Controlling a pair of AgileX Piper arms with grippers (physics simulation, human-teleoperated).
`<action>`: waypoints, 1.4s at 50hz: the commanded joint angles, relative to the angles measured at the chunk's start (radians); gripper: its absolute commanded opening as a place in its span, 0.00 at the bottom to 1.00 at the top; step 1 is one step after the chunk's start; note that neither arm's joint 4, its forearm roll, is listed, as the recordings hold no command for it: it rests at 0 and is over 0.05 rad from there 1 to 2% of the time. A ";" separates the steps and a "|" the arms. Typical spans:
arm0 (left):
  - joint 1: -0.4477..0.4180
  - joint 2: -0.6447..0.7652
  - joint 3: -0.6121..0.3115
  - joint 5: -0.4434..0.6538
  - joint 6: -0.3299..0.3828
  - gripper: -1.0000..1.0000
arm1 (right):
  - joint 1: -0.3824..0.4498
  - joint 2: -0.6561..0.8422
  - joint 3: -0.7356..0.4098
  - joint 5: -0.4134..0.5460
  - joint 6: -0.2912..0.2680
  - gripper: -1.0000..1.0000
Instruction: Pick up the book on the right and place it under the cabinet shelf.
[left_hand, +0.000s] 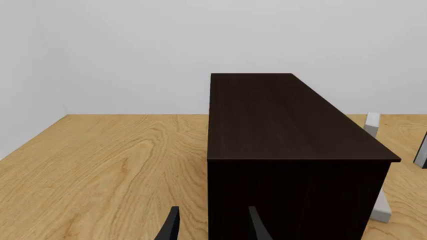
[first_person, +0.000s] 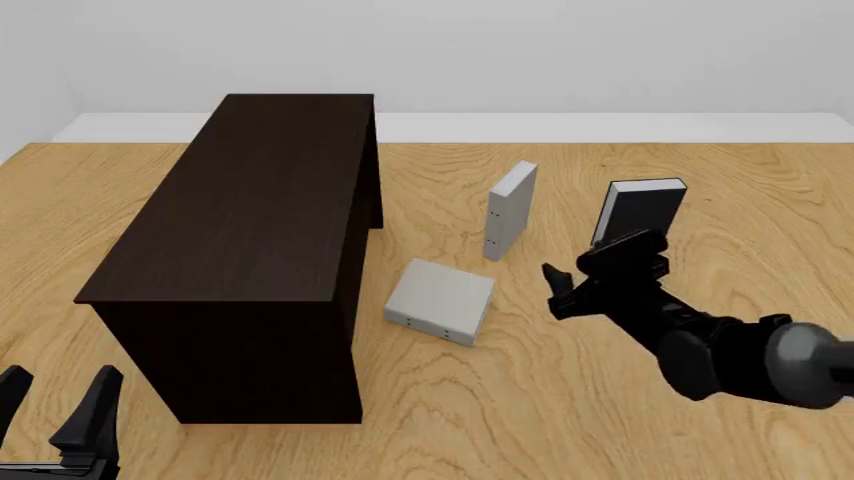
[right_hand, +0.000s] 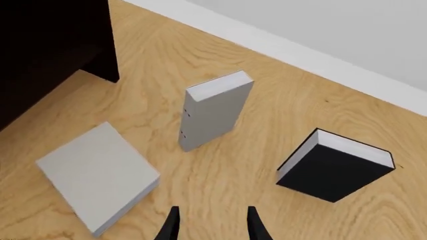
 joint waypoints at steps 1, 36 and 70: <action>0.000 0.000 0.000 0.000 0.000 1.00 | 0.027 0.052 -0.068 0.058 -0.035 1.00; 0.000 0.000 0.000 0.000 0.000 1.00 | 0.060 0.217 -0.150 0.121 -0.080 1.00; 0.000 0.000 0.000 0.000 0.000 1.00 | 0.109 0.334 -0.203 0.113 -0.055 1.00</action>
